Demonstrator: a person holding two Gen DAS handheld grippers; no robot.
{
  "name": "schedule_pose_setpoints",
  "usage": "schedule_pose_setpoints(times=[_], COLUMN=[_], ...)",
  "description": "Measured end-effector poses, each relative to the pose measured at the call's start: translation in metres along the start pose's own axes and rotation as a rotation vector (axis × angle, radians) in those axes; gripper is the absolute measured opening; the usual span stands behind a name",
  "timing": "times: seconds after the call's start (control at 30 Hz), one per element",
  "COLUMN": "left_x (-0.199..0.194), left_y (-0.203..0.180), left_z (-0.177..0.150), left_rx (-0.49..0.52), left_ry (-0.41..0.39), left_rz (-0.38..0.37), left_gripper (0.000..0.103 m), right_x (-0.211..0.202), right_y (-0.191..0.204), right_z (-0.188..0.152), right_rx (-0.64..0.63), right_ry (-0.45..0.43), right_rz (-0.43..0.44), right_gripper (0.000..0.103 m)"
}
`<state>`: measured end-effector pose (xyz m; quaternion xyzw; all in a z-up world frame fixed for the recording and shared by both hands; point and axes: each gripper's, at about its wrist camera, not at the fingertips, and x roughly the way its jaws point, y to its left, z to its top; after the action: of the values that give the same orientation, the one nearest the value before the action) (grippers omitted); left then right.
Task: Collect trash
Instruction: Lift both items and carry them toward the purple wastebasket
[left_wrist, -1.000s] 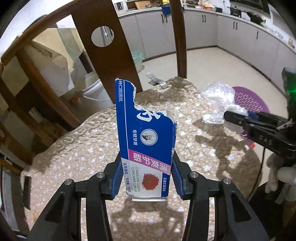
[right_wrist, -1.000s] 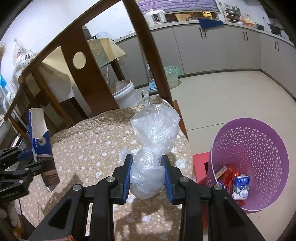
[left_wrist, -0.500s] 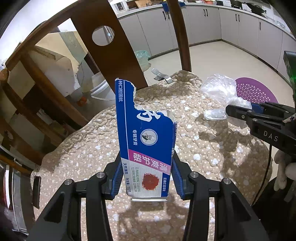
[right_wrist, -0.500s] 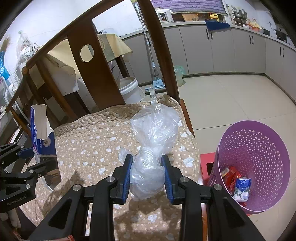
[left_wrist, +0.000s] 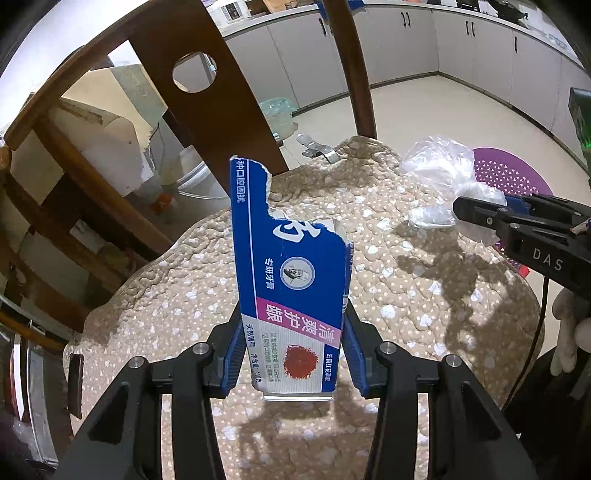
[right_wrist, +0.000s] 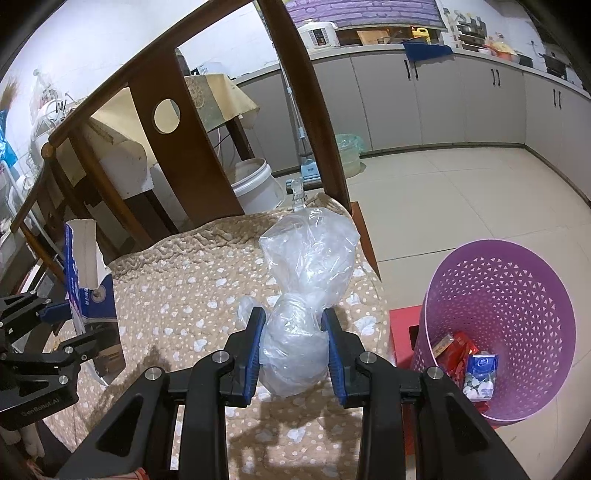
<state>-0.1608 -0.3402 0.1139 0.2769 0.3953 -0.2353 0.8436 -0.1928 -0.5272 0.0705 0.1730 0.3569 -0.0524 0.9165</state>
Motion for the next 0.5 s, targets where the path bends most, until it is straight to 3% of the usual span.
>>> schedule_pose_setpoints(times=[0.5], left_x=[0.006], left_y=[-0.014], left_z=[0.011], left_rx=[0.046], left_ry=[0.005], left_rz=[-0.024], left_gripper=[0.046], right_x=[-0.013], right_y=[-0.020], right_z=[0.004], right_rx=[0.053], right_ry=[-0.037], right_rz=[-0.030], right_gripper=[0.034])
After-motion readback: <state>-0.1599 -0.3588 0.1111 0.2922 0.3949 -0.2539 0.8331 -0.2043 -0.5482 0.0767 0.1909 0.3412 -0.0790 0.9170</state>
